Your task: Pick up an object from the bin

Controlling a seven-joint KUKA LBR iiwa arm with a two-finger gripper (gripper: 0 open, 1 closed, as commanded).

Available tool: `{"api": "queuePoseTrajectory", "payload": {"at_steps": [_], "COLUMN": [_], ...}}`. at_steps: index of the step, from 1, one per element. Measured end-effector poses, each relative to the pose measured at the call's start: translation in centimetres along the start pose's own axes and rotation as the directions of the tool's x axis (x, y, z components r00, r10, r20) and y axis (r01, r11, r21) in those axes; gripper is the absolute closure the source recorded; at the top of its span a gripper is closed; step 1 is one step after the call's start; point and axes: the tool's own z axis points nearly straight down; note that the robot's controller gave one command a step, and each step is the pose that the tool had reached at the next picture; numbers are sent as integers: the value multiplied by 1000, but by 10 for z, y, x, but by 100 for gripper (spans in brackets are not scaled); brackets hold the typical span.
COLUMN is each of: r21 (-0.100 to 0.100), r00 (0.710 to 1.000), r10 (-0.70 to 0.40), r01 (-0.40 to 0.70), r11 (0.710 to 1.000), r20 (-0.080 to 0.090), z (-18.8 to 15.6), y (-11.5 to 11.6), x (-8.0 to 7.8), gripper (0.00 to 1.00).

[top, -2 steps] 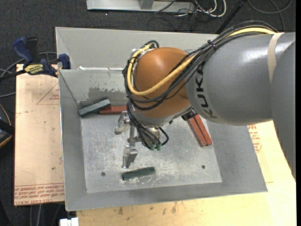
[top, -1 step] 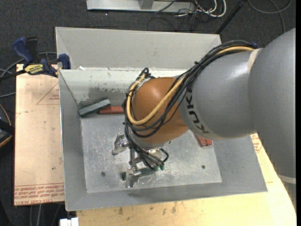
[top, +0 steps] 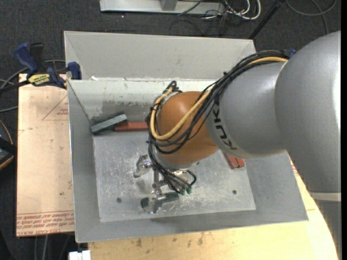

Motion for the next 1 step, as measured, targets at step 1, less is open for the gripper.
{"api": "queuePoseTrajectory", "payload": {"at_steps": [1], "r21": [2], "r00": [968], "r10": [-250], "r01": [250], "r11": [968], "r20": [11], "z": [26], "y": [-27], "x": [33], "gripper": [100]}}
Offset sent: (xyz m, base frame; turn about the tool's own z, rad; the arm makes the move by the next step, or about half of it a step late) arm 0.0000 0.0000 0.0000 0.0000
